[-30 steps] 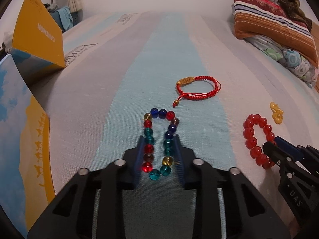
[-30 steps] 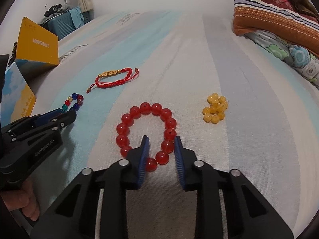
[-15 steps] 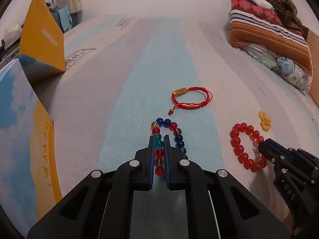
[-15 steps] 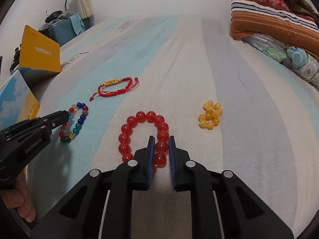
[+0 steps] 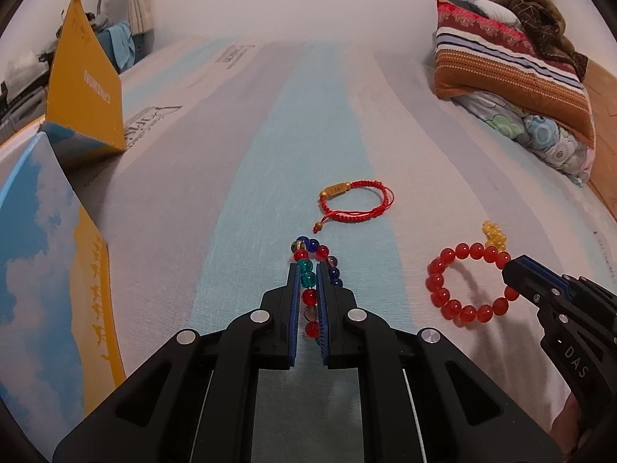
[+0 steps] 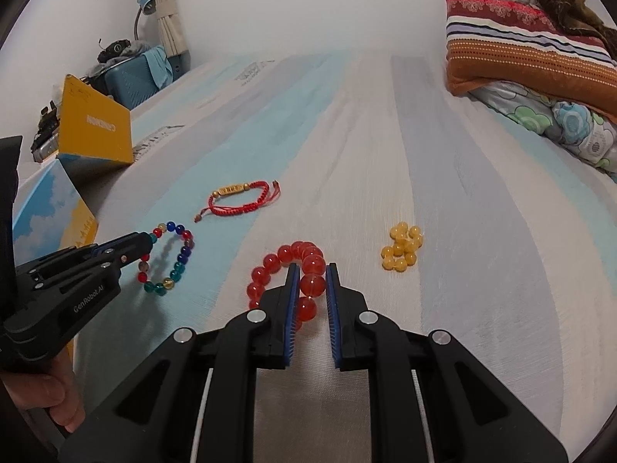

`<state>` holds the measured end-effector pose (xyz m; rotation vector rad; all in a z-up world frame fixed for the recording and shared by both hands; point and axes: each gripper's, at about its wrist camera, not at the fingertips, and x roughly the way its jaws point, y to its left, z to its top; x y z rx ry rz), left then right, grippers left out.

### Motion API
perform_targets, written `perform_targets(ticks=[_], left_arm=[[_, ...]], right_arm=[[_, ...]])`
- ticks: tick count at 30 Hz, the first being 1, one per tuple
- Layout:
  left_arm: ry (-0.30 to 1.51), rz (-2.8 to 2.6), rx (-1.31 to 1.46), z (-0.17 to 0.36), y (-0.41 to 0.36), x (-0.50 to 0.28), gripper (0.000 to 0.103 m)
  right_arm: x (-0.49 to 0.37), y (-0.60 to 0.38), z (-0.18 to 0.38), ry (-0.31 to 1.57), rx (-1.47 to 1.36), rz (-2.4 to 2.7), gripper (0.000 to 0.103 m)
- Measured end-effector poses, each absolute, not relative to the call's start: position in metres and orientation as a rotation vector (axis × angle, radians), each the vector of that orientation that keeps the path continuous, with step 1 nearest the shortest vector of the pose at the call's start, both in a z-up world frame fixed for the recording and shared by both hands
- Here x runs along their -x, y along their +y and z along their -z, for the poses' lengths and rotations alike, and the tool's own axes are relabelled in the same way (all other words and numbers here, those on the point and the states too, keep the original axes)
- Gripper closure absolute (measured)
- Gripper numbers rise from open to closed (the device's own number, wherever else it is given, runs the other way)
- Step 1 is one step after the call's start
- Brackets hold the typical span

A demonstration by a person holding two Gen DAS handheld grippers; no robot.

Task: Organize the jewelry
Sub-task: 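Grasp the multicolour glass-bead bracelet with the left tool while the right tool grasps the red bead bracelet, then carry both held bracelets over the open white box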

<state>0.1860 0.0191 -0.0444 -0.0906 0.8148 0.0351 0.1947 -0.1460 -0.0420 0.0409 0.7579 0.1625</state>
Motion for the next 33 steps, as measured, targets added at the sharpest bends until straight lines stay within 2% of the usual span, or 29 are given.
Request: perform_targets(ticks=[28,30,33], left_arm=[[0.810,0.059,0.100,-0.015,-0.003,-0.158,0.096],[0.809,0.066,0.095,-0.021,-0.004,-0.155,0.099],[0.790,0.062,0.078,-0.033,-0.006,-0.148,0.099]], right_arm=[[-0.170,-0.168,-0.018,0.723,-0.108,-0.156,0.090],[-0.169,-0.167,-0.025,0.722,-0.107,-0.159,0.090],[-0.165,-0.165,-0.035,0.725,-0.114,-0.169,0.090]])
